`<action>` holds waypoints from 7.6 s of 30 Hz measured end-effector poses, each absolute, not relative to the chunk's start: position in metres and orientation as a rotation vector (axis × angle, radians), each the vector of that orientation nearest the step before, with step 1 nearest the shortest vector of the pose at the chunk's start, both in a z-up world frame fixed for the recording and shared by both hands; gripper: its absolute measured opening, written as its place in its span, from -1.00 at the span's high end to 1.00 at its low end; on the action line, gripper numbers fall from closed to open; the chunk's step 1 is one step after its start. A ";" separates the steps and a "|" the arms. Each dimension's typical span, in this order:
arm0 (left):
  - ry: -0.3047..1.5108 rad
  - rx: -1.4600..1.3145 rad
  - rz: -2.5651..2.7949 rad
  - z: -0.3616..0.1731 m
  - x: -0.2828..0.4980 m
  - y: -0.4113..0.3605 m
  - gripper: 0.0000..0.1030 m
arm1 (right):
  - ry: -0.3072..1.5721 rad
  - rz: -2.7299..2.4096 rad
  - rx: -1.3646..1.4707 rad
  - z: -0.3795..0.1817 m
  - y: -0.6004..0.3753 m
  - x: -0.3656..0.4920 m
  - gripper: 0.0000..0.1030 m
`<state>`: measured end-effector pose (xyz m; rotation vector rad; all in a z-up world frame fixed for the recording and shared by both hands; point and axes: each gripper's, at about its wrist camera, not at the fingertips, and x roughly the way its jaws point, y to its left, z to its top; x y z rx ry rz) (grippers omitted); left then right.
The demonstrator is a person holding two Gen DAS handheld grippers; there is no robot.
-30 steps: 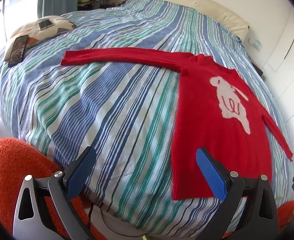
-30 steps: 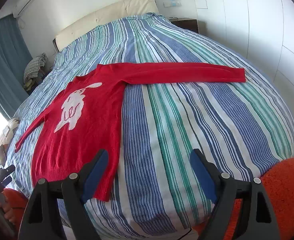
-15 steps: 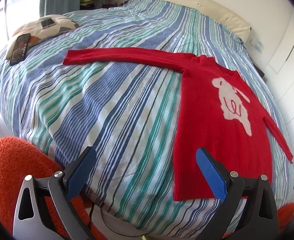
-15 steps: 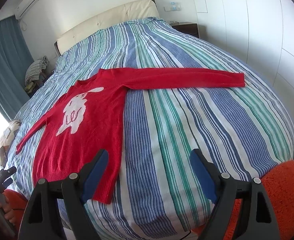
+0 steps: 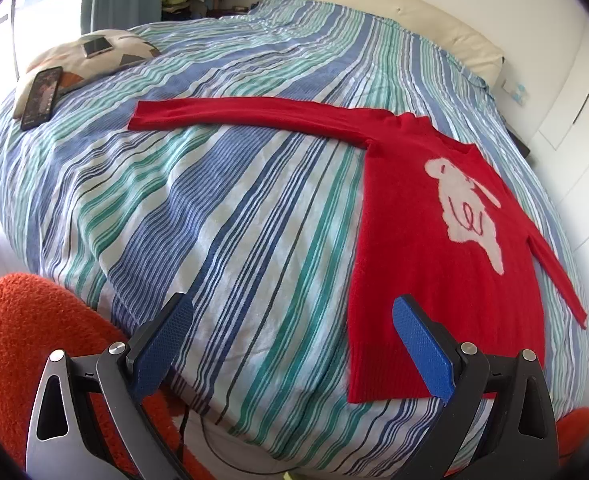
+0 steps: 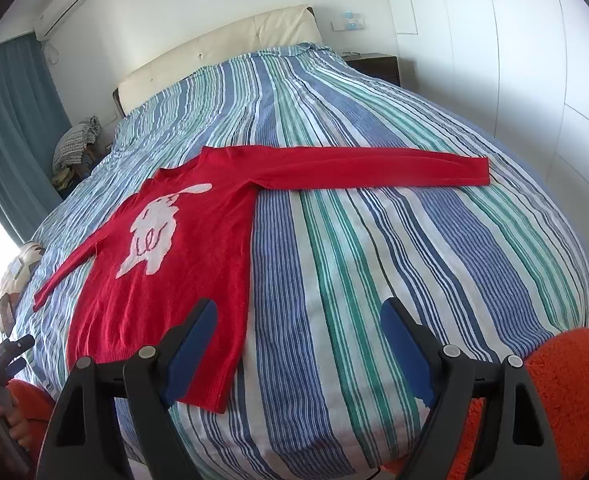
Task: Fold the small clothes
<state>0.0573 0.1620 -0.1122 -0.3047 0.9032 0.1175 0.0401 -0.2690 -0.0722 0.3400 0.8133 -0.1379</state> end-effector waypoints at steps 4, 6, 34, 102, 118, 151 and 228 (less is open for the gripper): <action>0.902 -0.305 0.120 -0.112 0.057 0.162 -0.95 | 0.809 -0.138 0.336 -0.072 -0.269 0.040 -0.61; 0.902 -0.304 0.120 -0.112 0.057 0.162 -0.95 | 0.809 -0.137 0.335 -0.072 -0.269 0.040 -0.61; 0.902 -0.305 0.123 -0.111 0.058 0.164 -0.95 | 0.800 -0.141 0.334 -0.071 -0.270 0.040 -0.61; 0.909 -0.277 0.119 -0.112 0.059 0.157 -0.95 | 0.802 -0.146 0.335 -0.071 -0.272 0.041 -0.61; 0.909 -0.266 0.115 -0.113 0.059 0.158 -0.95 | 0.799 -0.146 0.334 -0.071 -0.272 0.041 -0.61; 1.035 -0.152 0.022 -0.119 0.073 0.133 -0.95 | 1.108 -0.102 0.562 -0.119 -0.327 0.072 -0.62; 1.011 -0.343 0.194 -0.148 0.108 0.187 -0.95 | 1.190 -0.035 0.201 -0.158 -0.271 0.398 0.43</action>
